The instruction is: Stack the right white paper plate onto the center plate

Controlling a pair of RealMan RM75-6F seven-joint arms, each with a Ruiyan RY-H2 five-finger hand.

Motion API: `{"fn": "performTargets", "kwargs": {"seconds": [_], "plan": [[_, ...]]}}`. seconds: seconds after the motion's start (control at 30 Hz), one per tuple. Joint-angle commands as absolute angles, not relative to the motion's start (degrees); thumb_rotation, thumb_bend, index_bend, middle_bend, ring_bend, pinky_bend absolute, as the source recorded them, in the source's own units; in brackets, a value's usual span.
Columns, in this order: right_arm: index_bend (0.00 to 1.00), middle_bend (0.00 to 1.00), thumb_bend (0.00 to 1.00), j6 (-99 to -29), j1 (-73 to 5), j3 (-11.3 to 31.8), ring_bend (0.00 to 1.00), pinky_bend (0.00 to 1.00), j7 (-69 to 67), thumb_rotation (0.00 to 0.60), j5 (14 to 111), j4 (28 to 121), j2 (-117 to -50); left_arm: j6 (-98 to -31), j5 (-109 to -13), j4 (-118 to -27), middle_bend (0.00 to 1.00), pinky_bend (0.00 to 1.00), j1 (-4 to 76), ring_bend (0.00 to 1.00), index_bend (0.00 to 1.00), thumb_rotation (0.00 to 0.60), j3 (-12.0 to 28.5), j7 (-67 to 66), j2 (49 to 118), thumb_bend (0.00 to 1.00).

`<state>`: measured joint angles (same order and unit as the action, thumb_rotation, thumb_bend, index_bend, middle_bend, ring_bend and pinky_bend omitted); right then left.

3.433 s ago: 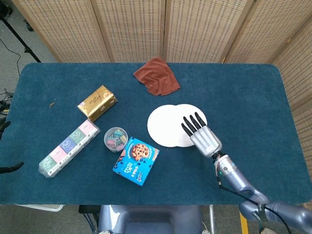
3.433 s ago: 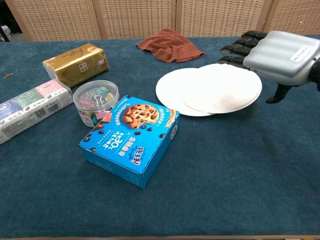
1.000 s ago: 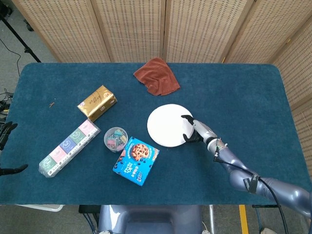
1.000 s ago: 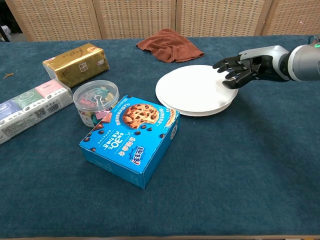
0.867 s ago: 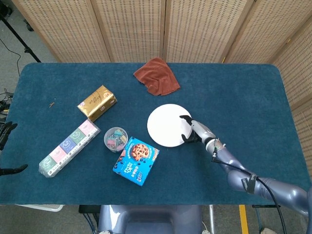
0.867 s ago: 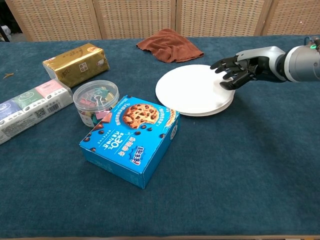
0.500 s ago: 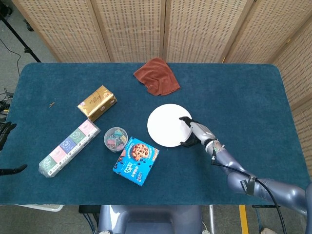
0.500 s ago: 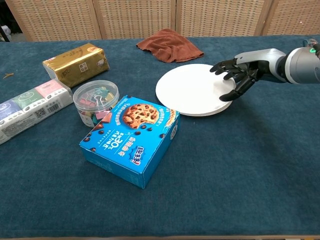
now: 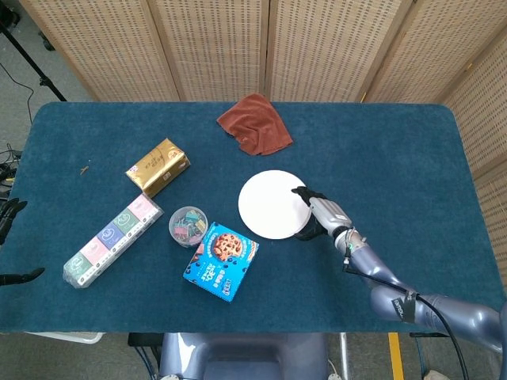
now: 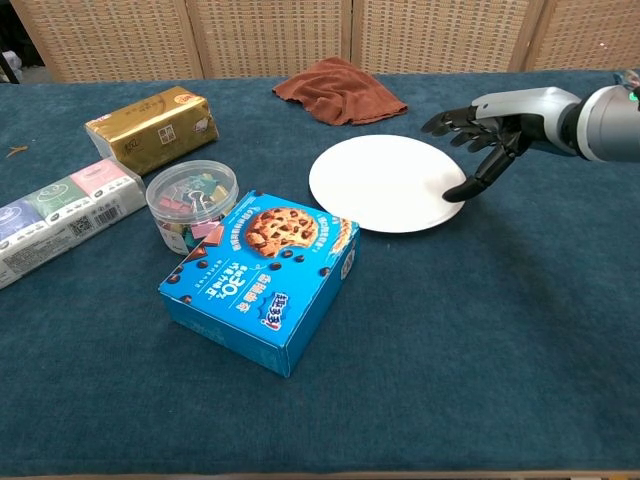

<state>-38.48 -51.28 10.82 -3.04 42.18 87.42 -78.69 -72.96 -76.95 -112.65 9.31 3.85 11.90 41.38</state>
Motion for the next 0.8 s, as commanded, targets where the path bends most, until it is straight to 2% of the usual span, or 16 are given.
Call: {"fn": "performTargets", "kwargs": {"seconds": [0.03,0.17,0.27,0.3,0.4,0.57,0.8], "plan": [[0.00,0.00,0.26,-39.26,-50.57,11.19,0.00,0.00,-3.28,0.600,43.19,88.84,-77.51,-72.92,-76.90,-112.63,0.00,0.00,9.33,0.00,0.00,0.600,3.86,11.93,41.39,0.07],[0.00,0.00,0.21,-44.08,-47.44,11.01,0.00,0.00,-3.05,0.600,49.12,93.11,-73.15,-73.05,-77.07,-112.59,0.00,0.00,9.25,0.00,0.00,0.600,3.75,11.62,41.42,0.07],[0.00,0.00,0.12,-49.12,-44.41,10.34,0.00,0.00,-3.06,0.600,54.88,94.64,-71.02,-73.47,-77.15,-112.49,0.00,0.00,9.06,0.00,0.00,0.600,3.68,11.09,41.67,0.07],[0.00,0.00,0.08,-54.81,-41.97,9.16,0.00,0.00,-0.89,0.600,59.35,94.02,-69.32,-73.90,-77.39,-112.22,0.00,0.00,8.85,0.00,0.00,0.600,3.50,10.26,41.90,0.07],[0.00,0.00,0.01,-64.89,-36.44,6.20,0.00,0.00,-0.58,0.600,69.30,92.56,-67.84,-75.29,-77.80,-111.90,0.00,0.00,8.24,0.00,0.00,0.600,3.23,8.47,43.01,0.07],[0.00,0.00,0.00,-77.36,-29.14,3.13,0.00,0.00,-1.15,0.600,78.73,88.32,-66.27,-76.54,-78.78,-111.41,0.00,0.00,7.36,0.00,0.00,0.600,2.32,5.88,44.68,0.07],[0.00,0.00,0.00,-89.33,-20.43,0.38,0.00,0.00,-8.93,0.600,86.04,82.42,-67.22,-77.76,-79.45,-109.93,0.00,0.00,5.95,0.00,0.00,0.600,0.93,3.32,46.96,0.07]]}}
